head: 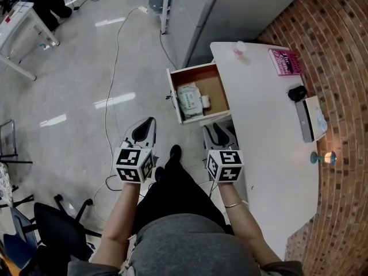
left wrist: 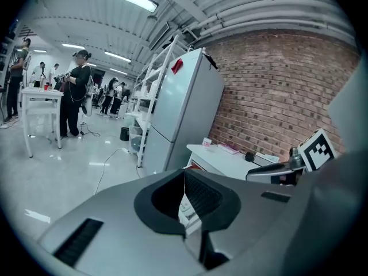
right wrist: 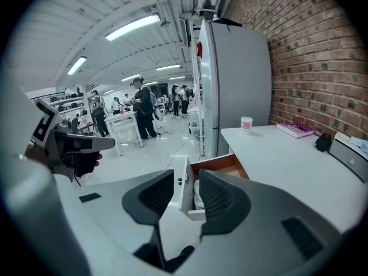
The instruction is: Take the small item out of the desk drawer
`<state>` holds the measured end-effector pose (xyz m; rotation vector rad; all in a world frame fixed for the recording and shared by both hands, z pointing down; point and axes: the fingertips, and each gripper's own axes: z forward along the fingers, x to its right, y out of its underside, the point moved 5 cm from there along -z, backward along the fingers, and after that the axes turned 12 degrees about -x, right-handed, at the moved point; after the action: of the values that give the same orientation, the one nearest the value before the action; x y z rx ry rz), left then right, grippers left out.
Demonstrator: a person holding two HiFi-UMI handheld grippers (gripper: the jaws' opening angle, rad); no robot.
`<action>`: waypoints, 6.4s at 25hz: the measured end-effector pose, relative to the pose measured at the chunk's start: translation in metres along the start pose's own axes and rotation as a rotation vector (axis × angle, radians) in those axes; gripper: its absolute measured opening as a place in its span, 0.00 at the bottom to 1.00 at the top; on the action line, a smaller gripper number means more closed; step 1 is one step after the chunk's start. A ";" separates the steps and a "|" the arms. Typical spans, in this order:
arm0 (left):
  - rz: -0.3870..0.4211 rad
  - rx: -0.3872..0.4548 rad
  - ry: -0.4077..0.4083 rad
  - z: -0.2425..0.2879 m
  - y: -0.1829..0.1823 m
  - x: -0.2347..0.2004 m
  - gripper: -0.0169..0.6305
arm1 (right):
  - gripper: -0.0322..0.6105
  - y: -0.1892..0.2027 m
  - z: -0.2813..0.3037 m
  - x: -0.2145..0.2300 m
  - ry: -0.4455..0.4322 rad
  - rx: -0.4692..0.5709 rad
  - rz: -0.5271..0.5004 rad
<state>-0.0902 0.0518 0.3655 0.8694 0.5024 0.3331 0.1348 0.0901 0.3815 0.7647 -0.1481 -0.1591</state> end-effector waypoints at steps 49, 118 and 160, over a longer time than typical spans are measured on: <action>0.074 -0.282 0.294 0.258 -0.028 -0.074 0.06 | 0.29 0.026 0.273 0.120 0.297 -0.551 0.085; 0.016 -0.286 0.315 0.290 -0.030 -0.096 0.06 | 0.34 0.073 0.329 0.141 0.219 -0.788 -0.011; 0.089 -0.232 0.237 0.190 -0.062 -0.076 0.06 | 0.34 -0.063 0.195 0.035 0.011 -0.208 0.113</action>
<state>-0.0455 -0.1428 0.4407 0.6310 0.6316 0.5685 0.1262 -0.0935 0.4794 0.5487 -0.1612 -0.0618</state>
